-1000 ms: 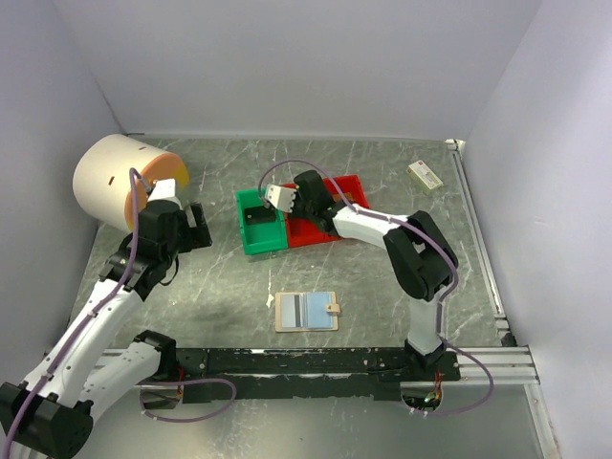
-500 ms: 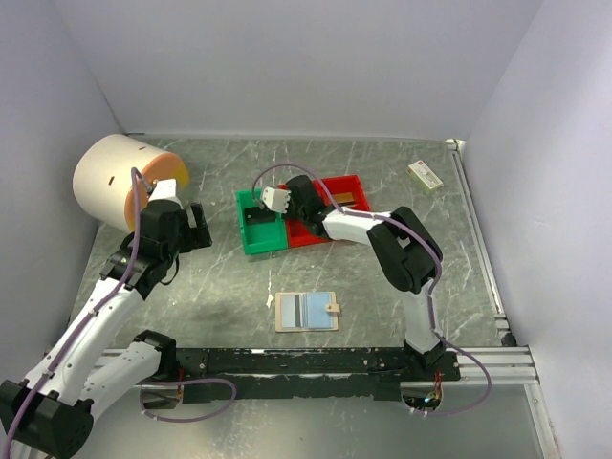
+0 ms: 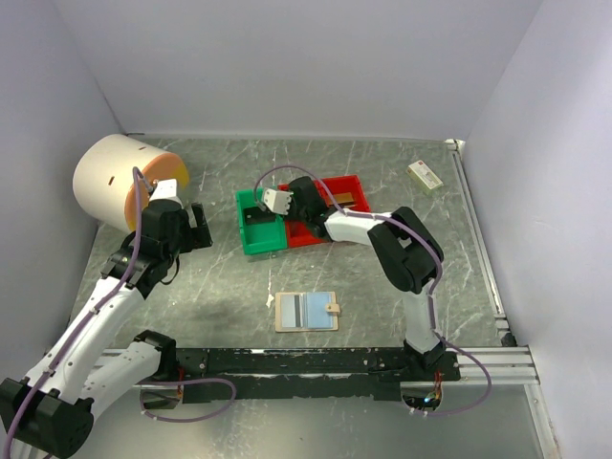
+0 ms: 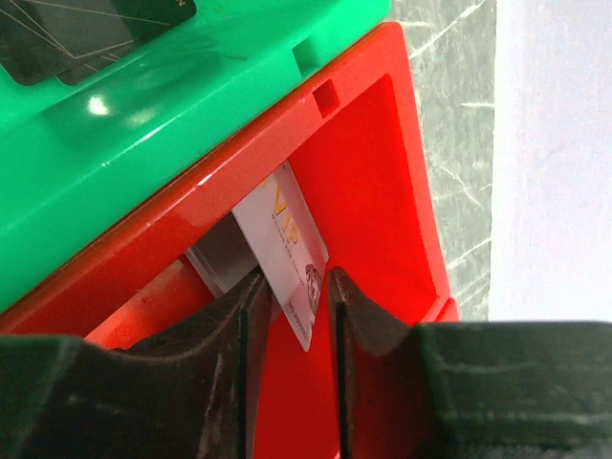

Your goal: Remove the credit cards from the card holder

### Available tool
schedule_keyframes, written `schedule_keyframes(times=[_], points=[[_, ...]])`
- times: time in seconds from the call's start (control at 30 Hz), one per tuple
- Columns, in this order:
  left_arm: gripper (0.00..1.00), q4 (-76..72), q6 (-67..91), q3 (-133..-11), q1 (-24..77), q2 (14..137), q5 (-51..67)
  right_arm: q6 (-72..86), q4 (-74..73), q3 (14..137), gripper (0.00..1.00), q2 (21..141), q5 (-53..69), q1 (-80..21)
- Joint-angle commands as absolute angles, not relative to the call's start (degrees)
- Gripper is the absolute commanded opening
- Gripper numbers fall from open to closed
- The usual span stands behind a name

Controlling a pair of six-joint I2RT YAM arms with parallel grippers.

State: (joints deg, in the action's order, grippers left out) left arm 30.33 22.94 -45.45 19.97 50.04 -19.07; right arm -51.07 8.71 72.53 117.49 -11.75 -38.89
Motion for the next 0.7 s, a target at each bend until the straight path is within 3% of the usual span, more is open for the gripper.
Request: schedule_keyframes(times=[0.0, 0.23, 0.67], points=[[0.99, 31.2, 23.0, -46.3, 19.7, 50.0, -19.6, -50.8, 7.8, 72.1, 0.32, 114.8, -9.6, -38.8], [0.99, 31.3, 23.0, -46.4, 19.7, 50.0, -19.4, -49.9, 6.4, 72.6, 0.39, 113.4, -8.0, -38.8], [0.99, 31.5, 23.1, -46.4, 19.8, 50.4, -19.0, -49.2, 2.1, 72.7, 0.44, 112.7, -4.5, -37.9]])
